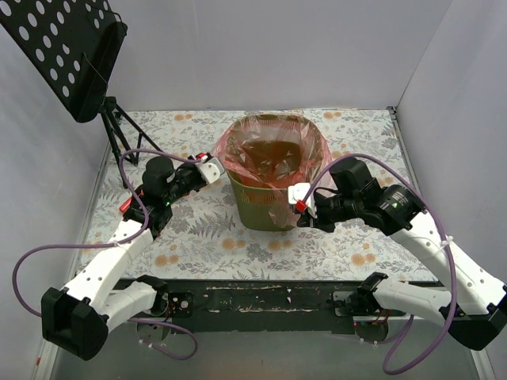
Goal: Put the trash bags into the trash bin
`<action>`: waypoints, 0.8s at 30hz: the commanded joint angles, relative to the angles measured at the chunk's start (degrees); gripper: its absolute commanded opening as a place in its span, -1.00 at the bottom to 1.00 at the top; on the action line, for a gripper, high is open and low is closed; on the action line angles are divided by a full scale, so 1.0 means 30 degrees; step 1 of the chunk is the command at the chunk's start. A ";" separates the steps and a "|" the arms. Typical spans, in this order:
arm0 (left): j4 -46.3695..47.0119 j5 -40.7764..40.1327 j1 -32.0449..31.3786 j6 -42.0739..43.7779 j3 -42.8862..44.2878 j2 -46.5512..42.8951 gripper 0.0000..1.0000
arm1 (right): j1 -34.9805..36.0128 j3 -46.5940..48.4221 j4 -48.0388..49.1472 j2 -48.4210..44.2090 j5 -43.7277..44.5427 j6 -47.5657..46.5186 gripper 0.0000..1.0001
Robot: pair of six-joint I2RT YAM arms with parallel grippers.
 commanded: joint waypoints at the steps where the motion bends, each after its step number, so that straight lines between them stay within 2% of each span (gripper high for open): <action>1: -0.0684 0.1219 0.0168 0.0849 -0.0894 -0.1656 -0.51 | 0.0124 -0.1843 0.2788 -0.0676 0.1021 0.0175 -0.97; 4: -0.2035 0.2803 0.0139 0.0820 -0.1274 -0.2155 -0.46 | 0.0124 -0.2988 0.4136 -0.0853 0.1198 0.0381 -0.97; 6: -0.2068 0.3362 0.0168 0.0849 -0.1713 -0.2361 -0.35 | 0.0124 -0.3516 0.4752 -0.0824 0.1256 0.0294 -0.97; 9: -0.1251 0.3248 0.0168 0.1287 -0.2562 -0.2187 -0.06 | 0.0124 -0.4278 0.6012 -0.0940 0.1375 0.0528 -0.97; 13: -0.0487 0.2576 0.0139 0.1555 -0.3209 -0.1572 0.00 | 0.0124 -0.5449 0.7271 -0.0911 0.1344 0.0528 -0.97; 17: -0.1595 0.1226 0.0197 -0.0085 -0.1254 -0.2708 0.05 | 0.0124 -0.5103 0.7306 -0.0795 0.1754 0.0295 -0.97; 18: -0.2150 0.1341 0.0226 -0.0349 -0.0666 -0.3206 0.12 | 0.0124 -0.4810 0.7101 -0.0794 0.1813 0.0148 -0.97; 21: -0.3996 0.3298 0.0226 -0.0178 0.1443 -0.4380 0.27 | 0.0124 -0.4544 0.6865 -0.0941 0.1697 -0.0029 -0.97; 24: -0.5577 0.5728 0.0226 0.0349 0.3783 -0.3889 0.36 | 0.0124 -0.4368 0.6807 -0.0853 0.1667 0.0146 -0.97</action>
